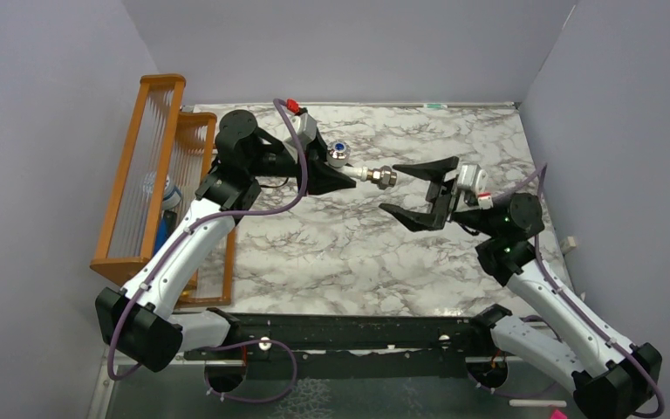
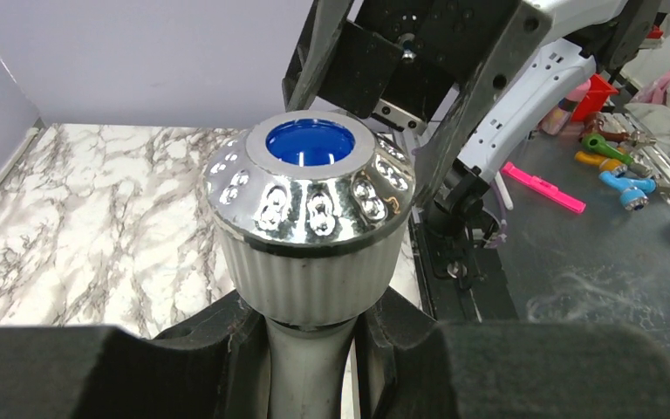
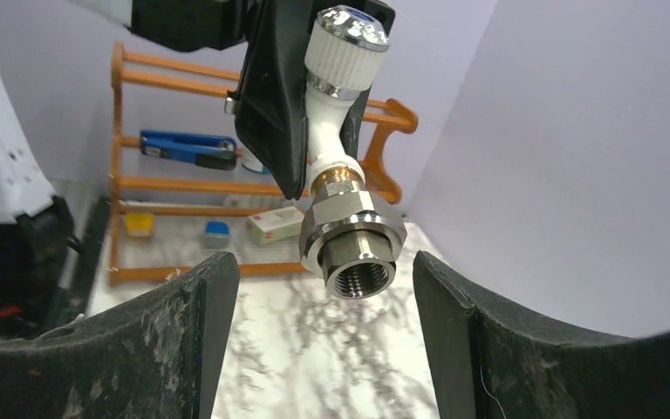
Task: Install the water faucets
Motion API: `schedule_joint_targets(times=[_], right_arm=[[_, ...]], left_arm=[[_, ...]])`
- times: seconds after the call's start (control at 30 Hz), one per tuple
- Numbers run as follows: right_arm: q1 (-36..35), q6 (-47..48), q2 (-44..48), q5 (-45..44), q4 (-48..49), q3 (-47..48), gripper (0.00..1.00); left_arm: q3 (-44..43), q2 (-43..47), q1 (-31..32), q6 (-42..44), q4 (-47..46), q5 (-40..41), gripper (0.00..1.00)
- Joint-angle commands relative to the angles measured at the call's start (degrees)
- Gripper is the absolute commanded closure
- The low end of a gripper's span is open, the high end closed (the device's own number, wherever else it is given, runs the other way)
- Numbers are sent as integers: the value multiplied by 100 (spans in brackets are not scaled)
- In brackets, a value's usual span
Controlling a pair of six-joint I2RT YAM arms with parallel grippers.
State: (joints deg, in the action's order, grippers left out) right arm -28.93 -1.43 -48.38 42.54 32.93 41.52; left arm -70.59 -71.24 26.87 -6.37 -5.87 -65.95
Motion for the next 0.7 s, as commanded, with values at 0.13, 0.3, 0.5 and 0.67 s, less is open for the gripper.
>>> schedule_joint_targets(times=[0.13, 0.3, 0.5, 0.67], right_arm=[[-34, 2226, -250, 582, 1506, -291, 23], [-34, 2721, -380, 800, 1558, -125, 28], [-34, 3063, -451, 1165, 1139, 62, 42], [-34, 3158, -501, 1158, 1172, 58, 46]], left_arm=[[-210, 50, 11, -119, -359, -201, 100], [-219, 54, 11, -136, -320, -266, 100], [-192, 37, 11, -230, -385, -296, 100], [-181, 17, 11, -259, -428, -357, 100]])
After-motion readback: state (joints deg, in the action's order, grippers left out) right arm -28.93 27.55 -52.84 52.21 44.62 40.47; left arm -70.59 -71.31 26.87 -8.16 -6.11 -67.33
